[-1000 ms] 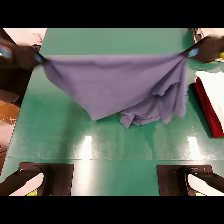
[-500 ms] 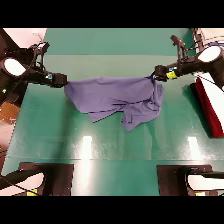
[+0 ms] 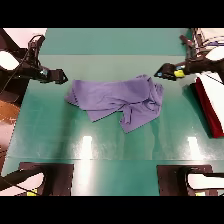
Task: Fold the shirts.
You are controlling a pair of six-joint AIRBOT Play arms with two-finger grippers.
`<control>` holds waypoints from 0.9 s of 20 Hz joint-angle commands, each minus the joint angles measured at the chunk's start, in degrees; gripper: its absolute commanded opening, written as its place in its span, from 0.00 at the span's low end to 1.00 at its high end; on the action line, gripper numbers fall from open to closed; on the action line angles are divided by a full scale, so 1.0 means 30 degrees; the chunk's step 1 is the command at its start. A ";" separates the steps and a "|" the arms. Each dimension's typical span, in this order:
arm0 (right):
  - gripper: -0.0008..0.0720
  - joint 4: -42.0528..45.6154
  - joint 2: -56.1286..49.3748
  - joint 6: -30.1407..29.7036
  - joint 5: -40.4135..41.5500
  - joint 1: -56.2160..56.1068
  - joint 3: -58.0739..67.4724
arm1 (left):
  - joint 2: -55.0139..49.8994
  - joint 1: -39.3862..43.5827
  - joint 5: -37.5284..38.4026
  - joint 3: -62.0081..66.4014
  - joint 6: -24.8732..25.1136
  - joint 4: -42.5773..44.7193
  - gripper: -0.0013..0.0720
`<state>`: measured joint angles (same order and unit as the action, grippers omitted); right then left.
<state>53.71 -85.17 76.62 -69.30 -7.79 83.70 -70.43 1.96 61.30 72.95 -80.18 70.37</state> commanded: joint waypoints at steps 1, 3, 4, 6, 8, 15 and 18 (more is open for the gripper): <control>0.60 0.0007 0.2317 -0.0503 -0.1923 0.1690 -0.1829 | 0.1421 0.0007 0.2215 -0.1872 -0.0743 -0.0525 0.81; 0.60 0.0000 0.4102 -0.0583 -0.1770 0.2470 -0.3898 | 0.2310 0.0007 0.1931 -0.4779 -0.0816 -0.2586 0.81; 0.60 0.0000 0.4830 -0.0583 -0.1625 0.2739 -0.4765 | 0.2645 0.0007 0.1625 -0.6470 -0.0780 -0.4044 0.81; 0.60 -0.0007 0.6156 -0.0583 -0.1071 0.3133 -0.6331 | 0.2914 0.0073 0.0692 -0.9420 -0.0670 -0.6441 0.81; 0.60 -0.0066 0.7176 -0.0583 -0.0299 0.3330 -0.7490 | 0.2885 0.0583 -0.1013 -1.1540 -0.0619 -0.7519 0.81; 0.60 -0.0073 0.8378 -0.0576 0.0073 0.3300 -0.8094 | 0.2353 0.3978 -0.6681 -1.3478 -0.0801 -0.9282 0.81; 0.60 -0.0080 0.8561 -0.0568 0.0044 0.3300 -0.8087 | 0.1355 0.4889 -0.7788 -1.3457 -0.0765 -1.0528 0.81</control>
<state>53.54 -60.36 74.85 -69.36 2.07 59.72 -64.34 13.72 43.07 33.30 -82.39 42.63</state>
